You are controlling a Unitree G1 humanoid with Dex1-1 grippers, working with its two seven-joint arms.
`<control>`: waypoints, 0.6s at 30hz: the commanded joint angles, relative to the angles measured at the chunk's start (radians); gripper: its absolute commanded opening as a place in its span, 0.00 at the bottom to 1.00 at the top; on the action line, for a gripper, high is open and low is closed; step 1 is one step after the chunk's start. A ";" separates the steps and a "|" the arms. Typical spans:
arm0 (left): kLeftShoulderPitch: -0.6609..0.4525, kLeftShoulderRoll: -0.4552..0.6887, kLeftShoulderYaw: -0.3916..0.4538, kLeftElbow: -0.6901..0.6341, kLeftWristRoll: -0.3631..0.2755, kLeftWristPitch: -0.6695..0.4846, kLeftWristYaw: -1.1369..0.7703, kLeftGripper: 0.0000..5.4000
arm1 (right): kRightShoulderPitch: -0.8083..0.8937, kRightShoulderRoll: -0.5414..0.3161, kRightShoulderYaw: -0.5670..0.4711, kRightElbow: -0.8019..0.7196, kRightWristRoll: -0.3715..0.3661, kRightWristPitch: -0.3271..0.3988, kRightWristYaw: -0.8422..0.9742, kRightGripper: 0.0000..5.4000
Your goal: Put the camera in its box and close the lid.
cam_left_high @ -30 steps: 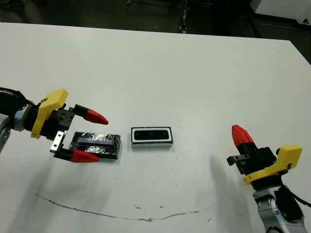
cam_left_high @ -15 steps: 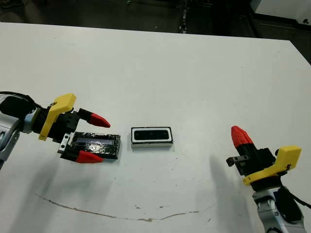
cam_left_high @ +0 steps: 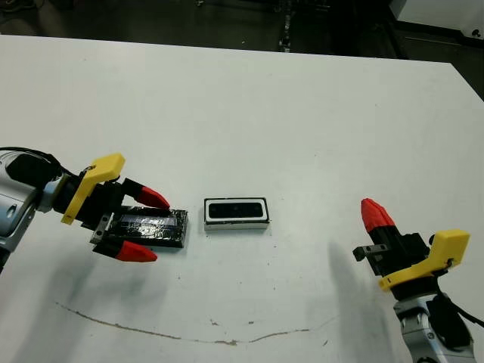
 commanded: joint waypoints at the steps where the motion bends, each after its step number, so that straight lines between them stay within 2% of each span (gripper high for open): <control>1: -0.010 -0.002 -0.001 0.011 0.016 -0.017 0.004 1.00 | 0.005 -0.015 -0.005 -0.007 0.009 0.014 -0.002 0.00; 6: 0.001 -0.019 0.015 0.037 0.016 -0.085 0.018 1.00 | 0.002 -0.018 -0.007 -0.003 0.019 0.011 0.003 0.00; 18: 0.002 -0.041 0.014 0.081 0.018 -0.104 0.032 1.00 | -0.002 -0.023 -0.008 -0.003 0.025 0.013 0.004 0.00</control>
